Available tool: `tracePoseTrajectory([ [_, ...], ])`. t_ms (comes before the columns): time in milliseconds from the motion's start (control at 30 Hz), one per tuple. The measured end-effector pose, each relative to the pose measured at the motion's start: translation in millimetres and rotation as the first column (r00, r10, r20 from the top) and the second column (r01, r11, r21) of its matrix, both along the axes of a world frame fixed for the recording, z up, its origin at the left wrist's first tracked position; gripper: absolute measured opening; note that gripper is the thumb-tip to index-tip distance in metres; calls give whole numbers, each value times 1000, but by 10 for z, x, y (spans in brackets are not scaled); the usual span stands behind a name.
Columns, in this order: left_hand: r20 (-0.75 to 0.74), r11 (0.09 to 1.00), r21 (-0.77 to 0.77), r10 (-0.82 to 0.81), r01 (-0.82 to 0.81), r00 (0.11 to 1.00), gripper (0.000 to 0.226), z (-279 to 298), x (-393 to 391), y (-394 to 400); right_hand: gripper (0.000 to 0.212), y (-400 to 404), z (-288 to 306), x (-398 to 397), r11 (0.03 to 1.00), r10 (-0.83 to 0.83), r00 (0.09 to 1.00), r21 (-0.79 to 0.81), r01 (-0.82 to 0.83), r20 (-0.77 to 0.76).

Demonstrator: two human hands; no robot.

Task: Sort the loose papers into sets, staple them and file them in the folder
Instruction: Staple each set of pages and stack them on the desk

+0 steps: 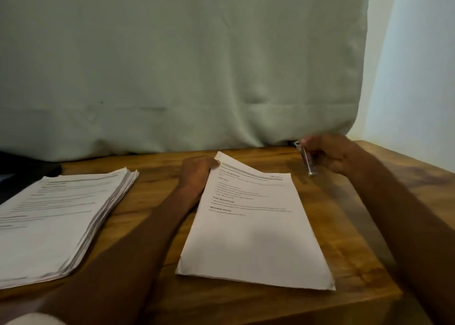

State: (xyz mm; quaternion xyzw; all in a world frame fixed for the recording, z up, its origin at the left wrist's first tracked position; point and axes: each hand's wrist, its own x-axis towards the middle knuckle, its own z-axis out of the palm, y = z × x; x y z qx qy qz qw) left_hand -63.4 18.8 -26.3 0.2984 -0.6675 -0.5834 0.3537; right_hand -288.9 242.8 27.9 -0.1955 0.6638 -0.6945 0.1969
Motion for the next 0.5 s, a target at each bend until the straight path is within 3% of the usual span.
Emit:
tracePoseTrajectory([
  [67,-14,999,21,-31,32,999,12,-7,4,-54,35,-226,103,-10,959,169,957,-263,-105,235],
  [133,-36,998,47,-29,31,999,13,-37,-18,-129,40,-528,158,26,887,335,864,-436,-154,376],
  [233,-70,997,69,-23,28,997,13,-75,-53,-199,43,-976,94,187,862,458,818,-397,-314,348],
  [300,-83,997,66,-25,30,996,14,-96,-67,-217,37,-1188,40,330,886,450,863,-236,-399,229],
  [367,-92,998,53,-30,35,995,13,-105,-84,-228,33,-1307,11,416,932,362,931,-4,-362,-39],
  [433,-89,998,42,-51,55,995,13,-102,-89,-219,33,-1330,-18,466,955,284,875,202,-219,-392],
  [500,-88,996,27,-84,86,993,13,-105,-99,-202,39,-1284,-69,479,951,280,800,270,-154,-531],
])
